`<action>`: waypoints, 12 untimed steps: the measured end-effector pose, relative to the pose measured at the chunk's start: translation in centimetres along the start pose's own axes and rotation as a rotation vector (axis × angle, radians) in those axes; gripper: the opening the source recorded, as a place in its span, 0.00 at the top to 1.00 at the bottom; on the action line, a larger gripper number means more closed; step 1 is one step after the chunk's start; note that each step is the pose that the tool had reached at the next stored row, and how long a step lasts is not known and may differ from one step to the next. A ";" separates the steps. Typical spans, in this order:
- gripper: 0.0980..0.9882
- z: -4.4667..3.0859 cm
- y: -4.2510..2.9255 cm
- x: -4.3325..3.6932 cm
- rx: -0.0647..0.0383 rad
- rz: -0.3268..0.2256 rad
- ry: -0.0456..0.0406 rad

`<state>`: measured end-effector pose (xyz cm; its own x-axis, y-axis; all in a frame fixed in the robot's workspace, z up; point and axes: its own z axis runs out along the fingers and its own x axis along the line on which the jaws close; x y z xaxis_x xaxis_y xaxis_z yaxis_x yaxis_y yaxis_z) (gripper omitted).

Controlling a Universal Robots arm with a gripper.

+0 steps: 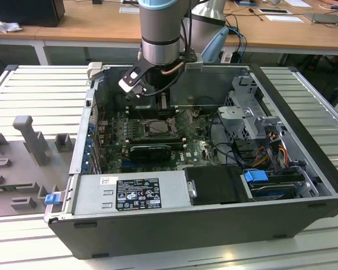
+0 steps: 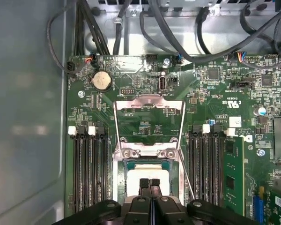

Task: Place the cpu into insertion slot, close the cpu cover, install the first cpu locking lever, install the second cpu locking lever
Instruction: 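Close the cpu cover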

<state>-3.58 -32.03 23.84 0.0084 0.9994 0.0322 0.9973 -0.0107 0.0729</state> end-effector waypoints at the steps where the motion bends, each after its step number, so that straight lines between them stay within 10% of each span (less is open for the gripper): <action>1: 0.99 0.03 0.63 0.00 0.001 0.000 -0.0003; 12: 0.99 -1.14 1.53 0.05 0.001 0.000 -0.0002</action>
<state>-2.15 -32.03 25.09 0.0089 0.9994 0.0320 0.9974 -0.0111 0.0716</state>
